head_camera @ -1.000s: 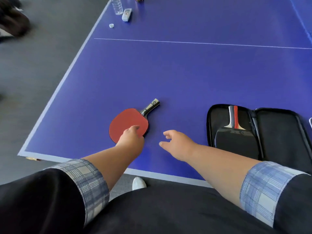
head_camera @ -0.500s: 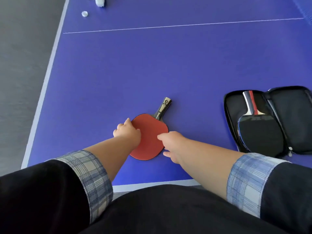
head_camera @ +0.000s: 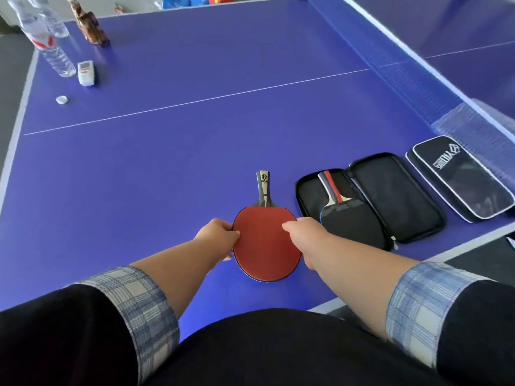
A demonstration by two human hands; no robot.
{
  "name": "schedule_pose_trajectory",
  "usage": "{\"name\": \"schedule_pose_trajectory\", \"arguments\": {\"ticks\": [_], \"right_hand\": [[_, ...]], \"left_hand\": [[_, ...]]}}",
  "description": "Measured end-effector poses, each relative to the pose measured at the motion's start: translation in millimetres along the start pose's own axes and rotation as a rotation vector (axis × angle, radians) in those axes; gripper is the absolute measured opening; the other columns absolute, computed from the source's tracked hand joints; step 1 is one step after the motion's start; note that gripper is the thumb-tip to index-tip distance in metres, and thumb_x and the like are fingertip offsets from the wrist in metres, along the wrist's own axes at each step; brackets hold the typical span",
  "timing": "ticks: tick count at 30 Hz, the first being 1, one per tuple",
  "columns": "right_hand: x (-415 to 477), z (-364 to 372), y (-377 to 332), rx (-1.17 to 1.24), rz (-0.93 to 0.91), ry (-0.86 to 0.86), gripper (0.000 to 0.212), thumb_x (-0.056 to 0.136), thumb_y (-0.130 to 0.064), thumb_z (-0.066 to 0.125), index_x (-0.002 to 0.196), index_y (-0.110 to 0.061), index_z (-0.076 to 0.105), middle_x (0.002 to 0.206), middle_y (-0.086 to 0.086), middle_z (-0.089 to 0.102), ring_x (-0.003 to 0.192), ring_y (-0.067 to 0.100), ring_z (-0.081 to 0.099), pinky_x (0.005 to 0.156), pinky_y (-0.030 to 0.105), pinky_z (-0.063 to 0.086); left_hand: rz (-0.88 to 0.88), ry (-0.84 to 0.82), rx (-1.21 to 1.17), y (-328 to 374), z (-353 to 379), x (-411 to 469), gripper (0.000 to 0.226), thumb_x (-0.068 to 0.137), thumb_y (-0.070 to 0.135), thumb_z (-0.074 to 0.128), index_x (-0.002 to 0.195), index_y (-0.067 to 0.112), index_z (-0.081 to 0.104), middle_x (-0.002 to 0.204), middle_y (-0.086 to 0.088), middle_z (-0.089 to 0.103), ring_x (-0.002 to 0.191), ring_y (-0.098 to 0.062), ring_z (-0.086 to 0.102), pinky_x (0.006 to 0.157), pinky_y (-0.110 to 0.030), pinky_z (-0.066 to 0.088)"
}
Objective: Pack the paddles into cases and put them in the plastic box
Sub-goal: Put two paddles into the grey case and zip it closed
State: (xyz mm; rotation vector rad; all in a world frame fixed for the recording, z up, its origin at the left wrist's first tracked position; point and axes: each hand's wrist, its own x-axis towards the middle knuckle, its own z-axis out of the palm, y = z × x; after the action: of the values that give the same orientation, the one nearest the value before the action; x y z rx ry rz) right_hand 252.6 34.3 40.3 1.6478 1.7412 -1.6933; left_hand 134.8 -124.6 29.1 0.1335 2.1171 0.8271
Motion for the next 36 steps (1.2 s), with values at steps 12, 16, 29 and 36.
{"name": "schedule_pose_trajectory", "arguments": {"ticks": [12,16,29,36], "right_hand": [[78,-176,5,-0.463,-0.213,0.142,0.056,0.092,-0.028,0.052,0.147,-0.018,0.046,0.143,0.012,0.046,0.108,0.032,0.058,0.087,0.035,0.049],[106,-211,8,-0.599,-0.260,0.034,0.060,0.090,-0.030,0.053,0.148,-0.019,0.045,0.141,0.011,0.046,0.100,0.029,0.061,0.081,0.034,0.050],[130,-218,13,-0.863,-0.396,-0.089,0.044,0.088,-0.031,0.057,0.127,-0.011,0.054,0.128,0.014,0.051,0.111,0.036,0.057,0.095,0.045,0.051],[139,-235,14,-0.869,-0.451,-0.186,0.066,0.092,-0.037,0.055,0.152,-0.016,0.036,0.149,0.010,0.038,0.129,0.033,0.046,0.104,0.045,0.045]], "left_hand": [[-0.075,-0.049,-0.046,108,154,12,0.017,0.092,0.024,0.058,0.087,0.013,0.070,0.080,-0.003,0.072,0.073,-0.015,0.072,0.070,-0.034,0.062],[-0.165,0.003,0.007,122,199,10,0.020,0.091,0.022,0.053,0.084,0.009,0.067,0.073,-0.005,0.075,0.067,-0.019,0.073,0.071,-0.034,0.060],[-0.280,0.268,0.028,123,248,-3,0.011,0.080,0.011,0.046,0.076,0.015,0.055,0.072,-0.009,0.055,0.061,-0.024,0.052,0.059,-0.035,0.049],[-0.320,0.356,0.018,133,253,-3,0.028,0.089,0.013,0.051,0.116,0.013,0.057,0.096,-0.007,0.063,0.071,-0.025,0.060,0.062,-0.033,0.051]]}}
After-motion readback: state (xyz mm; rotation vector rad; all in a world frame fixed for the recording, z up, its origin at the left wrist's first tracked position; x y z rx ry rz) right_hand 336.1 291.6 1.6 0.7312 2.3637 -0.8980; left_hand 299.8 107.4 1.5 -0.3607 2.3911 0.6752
